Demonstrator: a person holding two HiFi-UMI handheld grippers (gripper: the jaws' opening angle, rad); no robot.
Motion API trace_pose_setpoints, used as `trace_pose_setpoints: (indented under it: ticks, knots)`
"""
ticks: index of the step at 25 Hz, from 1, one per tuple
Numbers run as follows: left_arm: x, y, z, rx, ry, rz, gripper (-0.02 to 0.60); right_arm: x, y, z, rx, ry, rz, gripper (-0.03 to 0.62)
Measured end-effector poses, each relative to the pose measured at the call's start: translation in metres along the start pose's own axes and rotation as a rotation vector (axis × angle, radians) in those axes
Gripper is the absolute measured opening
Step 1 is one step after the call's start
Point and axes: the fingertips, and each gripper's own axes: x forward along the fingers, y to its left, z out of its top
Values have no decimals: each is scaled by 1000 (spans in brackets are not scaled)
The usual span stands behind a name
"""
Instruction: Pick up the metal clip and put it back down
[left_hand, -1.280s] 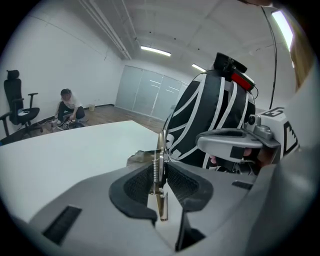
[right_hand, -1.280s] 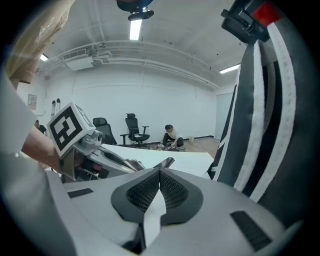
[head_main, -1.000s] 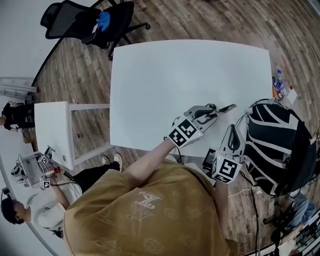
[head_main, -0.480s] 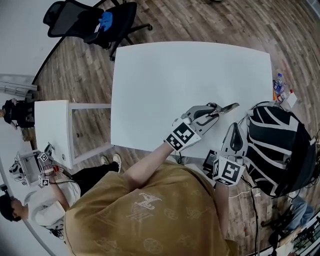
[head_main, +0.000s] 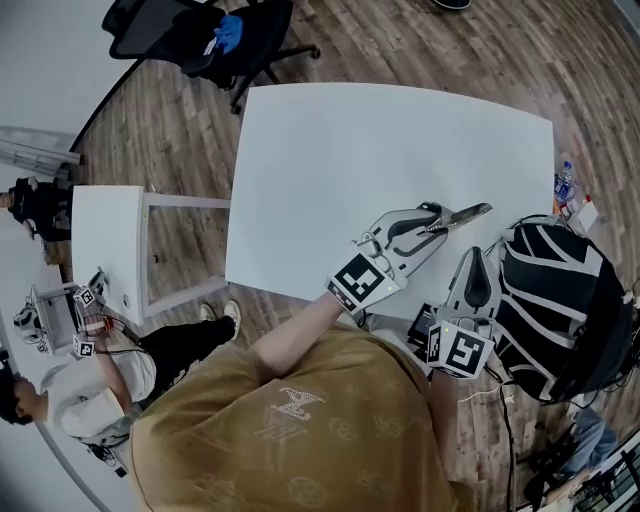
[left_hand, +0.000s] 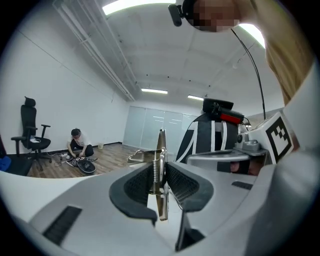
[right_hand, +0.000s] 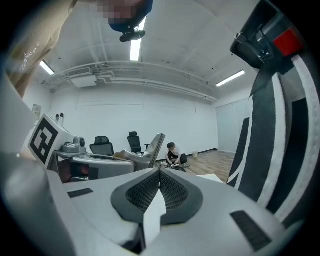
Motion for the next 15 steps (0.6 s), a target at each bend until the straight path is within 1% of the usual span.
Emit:
trace_pose_setpoints:
  ticks: [4, 7, 11, 15]
  knots:
    - [-4, 1, 9, 19, -26, 17, 95, -2, 2, 5, -13, -19, 8, 6]
    - [-4, 1, 12, 23, -36, 20, 95, -4, 0, 10, -2, -30, -3, 6]
    - [-4, -1, 15, 27, -49, 14, 95, -5, -1, 11, -17, -27, -2, 6]
    - [-4, -1, 16, 25, -59, 24, 95, -6, -2, 11, -17, -26, -4, 6]
